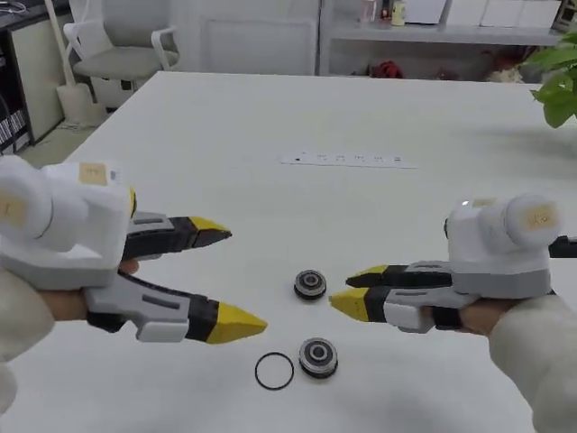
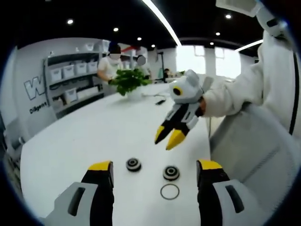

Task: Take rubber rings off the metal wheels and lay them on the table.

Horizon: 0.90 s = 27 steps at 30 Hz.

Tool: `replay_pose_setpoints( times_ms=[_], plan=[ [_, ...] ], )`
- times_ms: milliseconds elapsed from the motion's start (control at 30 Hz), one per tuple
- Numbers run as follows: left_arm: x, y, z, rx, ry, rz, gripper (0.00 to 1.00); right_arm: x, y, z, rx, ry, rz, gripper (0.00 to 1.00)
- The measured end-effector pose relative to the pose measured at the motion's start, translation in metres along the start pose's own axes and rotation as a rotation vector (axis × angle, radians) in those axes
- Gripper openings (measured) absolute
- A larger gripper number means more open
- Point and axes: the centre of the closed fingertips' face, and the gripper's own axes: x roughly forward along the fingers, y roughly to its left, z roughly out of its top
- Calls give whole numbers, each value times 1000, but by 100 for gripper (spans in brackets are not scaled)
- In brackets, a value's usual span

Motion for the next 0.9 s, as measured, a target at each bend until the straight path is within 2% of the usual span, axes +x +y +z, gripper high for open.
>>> replay_pose_setpoints(
  times_ms=[100,233,333,400,433,500,533,567,633,700,767,833,900],
  plan=[
    [15,-6,2,10,22,-34,73,0,-4,-9,18,20,11,24],
    [31,-13,10,32,20,-70,73,-1,1,-9,18,12,26,25],
    [42,-14,8,42,27,-74,72,1,4,-11,-8,19,42,26],
    [46,-12,4,44,20,-61,69,2,7,-17,-42,53,60,26],
    [50,-9,1,31,-5,-37,68,4,9,-21,-66,70,71,26],
    [53,-12,-14,3,-4,-40,65,8,11,-27,-81,89,92,25],
    [55,-13,-29,-9,57,-34,64,10,11,-29,-81,97,96,26],
    [56,-16,-37,9,91,-45,63,11,11,-30,-83,100,98,26],
    [63,-30,-41,43,86,-108,63,14,12,-34,-106,121,110,26],
    [68,-33,-45,14,80,-115,59,14,14,-39,-128,139,123,26],
    [71,-36,-55,10,117,-146,55,14,15,-46,-139,170,136,27],
    [74,-30,-58,-9,109,-113,52,15,19,-50,-124,184,162,29],
    [74,-32,-60,-25,102,-119,52,16,20,-56,-138,206,165,30]
  ],
)
